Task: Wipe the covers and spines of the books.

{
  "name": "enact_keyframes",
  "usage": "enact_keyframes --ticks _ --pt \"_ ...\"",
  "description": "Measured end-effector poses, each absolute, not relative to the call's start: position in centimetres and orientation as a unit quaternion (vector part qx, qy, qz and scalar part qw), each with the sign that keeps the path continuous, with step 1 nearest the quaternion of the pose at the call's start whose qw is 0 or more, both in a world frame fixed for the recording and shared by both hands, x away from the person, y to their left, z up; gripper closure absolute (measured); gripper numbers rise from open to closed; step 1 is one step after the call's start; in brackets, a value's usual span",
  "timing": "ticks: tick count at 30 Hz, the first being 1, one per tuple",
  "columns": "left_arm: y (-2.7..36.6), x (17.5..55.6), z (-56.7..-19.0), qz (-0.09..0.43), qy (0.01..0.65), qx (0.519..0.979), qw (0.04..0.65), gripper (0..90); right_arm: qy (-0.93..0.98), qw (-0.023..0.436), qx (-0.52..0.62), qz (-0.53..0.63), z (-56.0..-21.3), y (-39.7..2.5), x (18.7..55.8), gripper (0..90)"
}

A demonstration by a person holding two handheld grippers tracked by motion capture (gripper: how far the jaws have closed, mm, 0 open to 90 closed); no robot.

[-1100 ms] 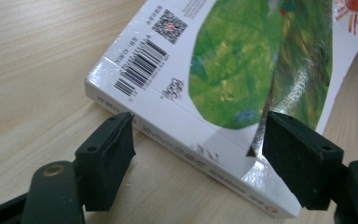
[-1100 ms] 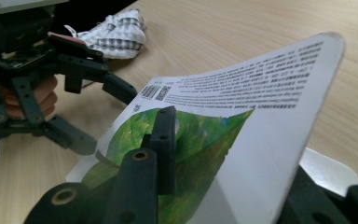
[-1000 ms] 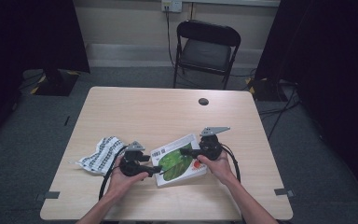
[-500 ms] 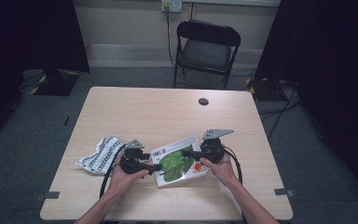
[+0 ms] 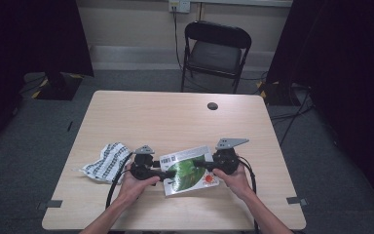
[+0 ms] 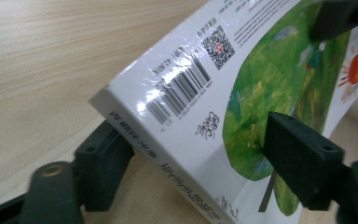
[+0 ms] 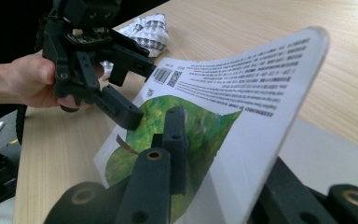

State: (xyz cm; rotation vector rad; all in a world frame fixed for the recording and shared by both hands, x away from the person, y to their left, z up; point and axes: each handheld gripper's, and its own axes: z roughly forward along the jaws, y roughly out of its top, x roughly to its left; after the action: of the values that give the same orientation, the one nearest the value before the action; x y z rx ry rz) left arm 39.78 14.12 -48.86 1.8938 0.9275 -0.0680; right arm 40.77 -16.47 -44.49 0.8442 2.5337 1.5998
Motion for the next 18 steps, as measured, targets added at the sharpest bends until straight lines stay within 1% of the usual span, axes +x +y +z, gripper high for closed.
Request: enact_keyframes --ticks 2,4,6,8,9,10,12,13,15,18 --pt "14.3 39.7 -48.7 -0.032 0.379 0.781 0.495 34.1 0.815 0.015 0.275 0.510 -44.6 -16.8 40.7 77.7" --pt "14.2 39.7 -48.7 -0.030 0.380 0.779 0.498 35.3 0.815 0.015 0.276 0.509 -44.6 -16.8 40.8 77.6" --pt "14.2 39.6 -48.6 -0.038 0.370 0.778 0.506 38.8 0.814 0.015 0.284 0.507 -44.9 -17.0 40.8 77.4" --pt "14.2 39.5 -48.3 -0.051 0.357 0.772 0.523 46.8 0.814 0.016 0.286 0.506 -45.0 -17.0 40.8 76.8" --pt "14.2 39.5 -48.3 -0.051 0.357 0.772 0.523 50.9 0.811 0.013 0.288 0.509 -45.0 -17.1 40.8 77.0" --pt "13.9 39.2 -48.0 -0.049 0.348 0.772 0.530 50.9 0.811 0.013 0.288 0.509 -45.0 -17.1 40.8 77.0" --pt "13.5 38.9 -47.6 -0.038 0.342 0.774 0.532 55.1 0.807 0.006 0.288 0.516 -44.9 -17.1 40.9 77.7" --pt "13.7 39.0 -47.4 -0.047 0.341 0.766 0.543 60.0 0.803 0.005 0.289 0.521 -44.8 -17.1 40.8 78.6" --pt "13.7 39.0 -47.0 -0.041 0.339 0.766 0.544 60.7 0.799 -0.001 0.289 0.527 -44.7 -17.2 40.8 79.5" --pt "13.9 38.8 -46.2 -0.033 0.336 0.761 0.554 67.9 0.794 0.005 0.286 0.536 -44.1 -17.3 40.4 80.6"
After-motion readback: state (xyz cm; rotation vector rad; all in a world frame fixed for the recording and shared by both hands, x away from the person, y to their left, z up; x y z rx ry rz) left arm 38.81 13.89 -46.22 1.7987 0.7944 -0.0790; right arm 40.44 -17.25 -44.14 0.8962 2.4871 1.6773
